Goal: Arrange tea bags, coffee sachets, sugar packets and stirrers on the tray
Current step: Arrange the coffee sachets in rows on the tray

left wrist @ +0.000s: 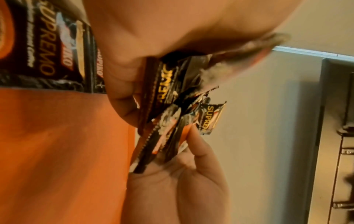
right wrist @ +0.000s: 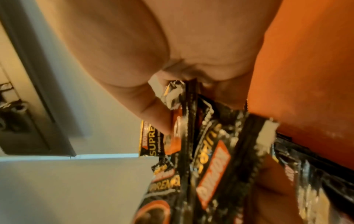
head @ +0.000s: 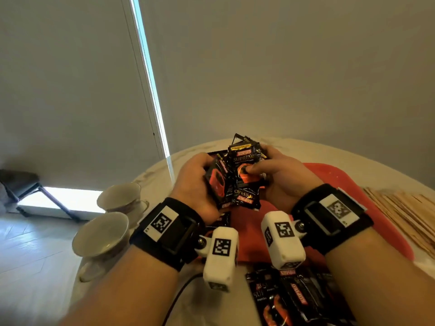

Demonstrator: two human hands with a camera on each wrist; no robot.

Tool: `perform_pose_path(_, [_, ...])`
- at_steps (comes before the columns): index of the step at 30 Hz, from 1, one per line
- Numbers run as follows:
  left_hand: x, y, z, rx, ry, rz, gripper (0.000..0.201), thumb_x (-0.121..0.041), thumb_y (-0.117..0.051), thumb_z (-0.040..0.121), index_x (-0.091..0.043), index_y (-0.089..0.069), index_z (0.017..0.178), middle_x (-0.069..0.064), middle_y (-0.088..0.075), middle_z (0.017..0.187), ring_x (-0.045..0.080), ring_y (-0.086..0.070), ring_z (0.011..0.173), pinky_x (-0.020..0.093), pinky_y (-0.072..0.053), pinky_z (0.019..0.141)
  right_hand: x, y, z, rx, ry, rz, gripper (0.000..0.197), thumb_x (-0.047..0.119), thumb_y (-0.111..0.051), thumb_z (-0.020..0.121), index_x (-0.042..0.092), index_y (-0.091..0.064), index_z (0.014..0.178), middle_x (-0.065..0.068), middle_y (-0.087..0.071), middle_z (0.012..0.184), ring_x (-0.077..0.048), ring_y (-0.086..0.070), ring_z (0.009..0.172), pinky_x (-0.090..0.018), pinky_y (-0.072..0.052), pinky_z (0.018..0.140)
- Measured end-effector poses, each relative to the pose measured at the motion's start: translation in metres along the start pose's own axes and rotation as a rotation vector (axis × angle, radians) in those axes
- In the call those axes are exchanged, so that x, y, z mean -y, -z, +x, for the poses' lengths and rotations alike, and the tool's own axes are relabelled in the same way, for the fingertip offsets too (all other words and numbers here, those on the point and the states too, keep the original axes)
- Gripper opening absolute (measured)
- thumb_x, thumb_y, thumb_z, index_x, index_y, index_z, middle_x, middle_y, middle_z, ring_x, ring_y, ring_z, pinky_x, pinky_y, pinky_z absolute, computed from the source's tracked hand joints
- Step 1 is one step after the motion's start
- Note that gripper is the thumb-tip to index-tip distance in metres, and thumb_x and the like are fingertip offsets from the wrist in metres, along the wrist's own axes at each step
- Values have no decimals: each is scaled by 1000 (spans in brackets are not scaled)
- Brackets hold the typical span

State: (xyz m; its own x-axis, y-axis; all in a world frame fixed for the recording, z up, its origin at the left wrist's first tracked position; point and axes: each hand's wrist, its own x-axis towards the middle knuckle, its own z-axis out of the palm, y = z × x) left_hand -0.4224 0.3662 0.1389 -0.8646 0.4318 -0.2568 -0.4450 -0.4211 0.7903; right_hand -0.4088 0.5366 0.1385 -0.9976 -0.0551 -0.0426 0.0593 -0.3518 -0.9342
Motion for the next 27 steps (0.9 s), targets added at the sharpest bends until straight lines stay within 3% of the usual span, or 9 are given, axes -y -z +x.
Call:
perform_pose_path(4, [3, 2, -2, -29, -37, 16, 47, -34, -46, 96, -7, -64, 131, 18, -64, 117, 36, -60, 111, 48, -45, 103, -3, -5, 0, -33, 16, -70, 57, -15, -54, 86, 23, -61, 127, -10, -73, 114, -31, -71, 95, -53, -60, 81])
perform_pose_path(10, [3, 4, 2, 7, 42, -3, 72, -68, -47, 97, -9, -71, 132, 22, -73, 126, 40, -68, 117, 52, -49, 107, -10, -12, -1, -113, 1, -109, 47, -14, -58, 86, 14, -60, 124, -16, -73, 113, -32, -74, 94, -60, -59, 83])
perform_pose_path(13, [4, 4, -4, 78, 3, 57, 40, -28, -61, 85, -4, -72, 116, 17, -73, 109, 36, -70, 96, 48, -52, 94, -11, -12, -1, -120, 13, -97, 47, -15, -59, 86, 14, -61, 124, -16, -74, 113, -33, -74, 96, -53, -62, 77])
perform_pose_path(15, [6, 6, -5, 34, -26, 73, 44, -7, -57, 69, -2, -62, 113, 20, -66, 108, 38, -66, 97, 55, -53, 99, -10, -12, -1, -137, 44, -80, 50, -15, -59, 86, 13, -59, 127, -15, -74, 113, -31, -75, 93, -50, -62, 73])
perform_pose_path(19, [4, 12, 1, -54, -78, 27, 39, 2, -47, 78, -5, -65, 112, 15, -72, 107, 38, -71, 103, 57, -56, 97, -2, -8, -4, -169, 117, -34, 49, -18, -54, 86, 11, -57, 126, -17, -76, 108, -34, -76, 94, -57, -61, 80])
perform_pose_path(21, [2, 15, 2, -80, -104, -14, 36, 1, -42, 89, -9, -67, 113, 9, -77, 95, 28, -77, 86, 48, -60, 84, 2, -7, -6, -166, 139, -17, 49, -17, -54, 86, 10, -58, 127, -20, -73, 114, -36, -73, 98, -60, -58, 85])
perform_pose_path(24, [1, 17, 3, -159, -178, -22, 24, -14, -52, 100, -9, -67, 119, 3, -67, 79, 18, -67, 69, 39, -60, 69, 4, -10, -7, -104, 151, -32, 49, -15, -56, 86, 11, -60, 128, -19, -72, 117, -38, -71, 104, -59, -59, 85])
perform_pose_path(25, [1, 15, 1, -131, -162, -49, 32, -29, -58, 103, -7, -67, 125, 2, -69, 84, 18, -68, 77, 41, -61, 74, 3, -13, -8, -65, 148, -51, 49, -15, -55, 86, 11, -60, 127, -18, -72, 115, -37, -72, 102, -56, -61, 82])
perform_pose_path(27, [3, 11, -1, 3, -61, -72, 69, -62, -58, 98, -6, -64, 138, 13, -75, 115, 29, -72, 107, 52, -54, 102, 0, -20, -11, 7, 148, -104, 48, -17, -52, 86, 10, -59, 126, -13, -73, 105, -28, -73, 89, -44, -62, 70])
